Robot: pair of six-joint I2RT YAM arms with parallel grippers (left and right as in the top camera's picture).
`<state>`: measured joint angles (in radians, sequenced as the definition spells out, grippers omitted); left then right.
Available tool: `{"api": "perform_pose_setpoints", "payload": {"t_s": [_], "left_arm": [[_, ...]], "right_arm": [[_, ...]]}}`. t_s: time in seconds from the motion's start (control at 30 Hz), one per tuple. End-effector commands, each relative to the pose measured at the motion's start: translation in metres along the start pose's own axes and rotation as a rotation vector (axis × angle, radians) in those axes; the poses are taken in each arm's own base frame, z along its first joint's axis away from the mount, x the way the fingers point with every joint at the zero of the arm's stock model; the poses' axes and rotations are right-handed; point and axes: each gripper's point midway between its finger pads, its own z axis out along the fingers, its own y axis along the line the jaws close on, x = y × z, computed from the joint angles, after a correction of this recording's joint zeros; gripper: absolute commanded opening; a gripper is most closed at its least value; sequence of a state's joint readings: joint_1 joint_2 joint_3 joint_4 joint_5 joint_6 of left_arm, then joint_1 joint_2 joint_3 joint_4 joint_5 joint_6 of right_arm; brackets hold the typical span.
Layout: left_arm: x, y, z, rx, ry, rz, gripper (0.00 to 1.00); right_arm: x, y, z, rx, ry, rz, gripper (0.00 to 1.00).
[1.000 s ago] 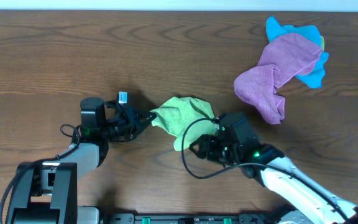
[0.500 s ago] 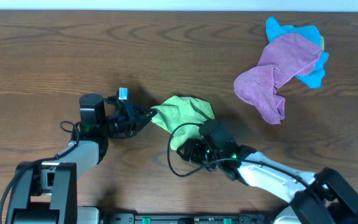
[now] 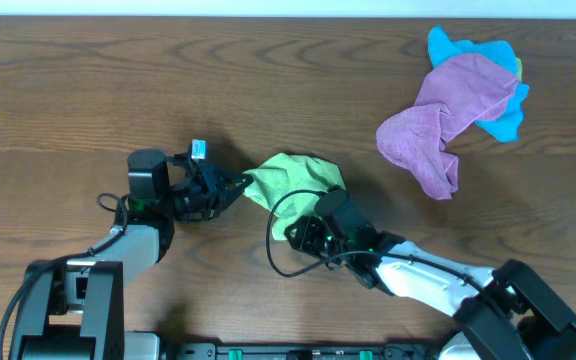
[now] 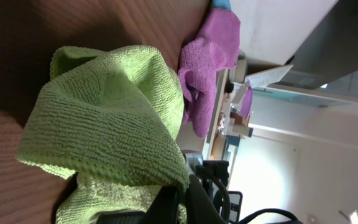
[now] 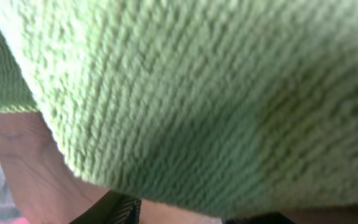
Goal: Fold the cloth
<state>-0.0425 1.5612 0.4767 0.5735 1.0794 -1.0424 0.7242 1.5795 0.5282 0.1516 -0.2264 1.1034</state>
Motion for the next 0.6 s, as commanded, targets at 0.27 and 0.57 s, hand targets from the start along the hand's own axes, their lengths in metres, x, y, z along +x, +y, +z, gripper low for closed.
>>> {"api": "perform_pose_setpoints", "payload": {"t_s": [0.27, 0.57], "left_arm": [[0.0, -0.012, -0.002, 0.029, 0.017, 0.047, 0.06], [-0.004, -0.018, -0.001, 0.038, 0.012, 0.061, 0.06]], "right_arm": [[-0.006, -0.035, 0.016, 0.109, -0.058, 0.022, 0.01], [-0.035, 0.004, -0.053, -0.021, -0.132, -0.034, 0.01]]}}
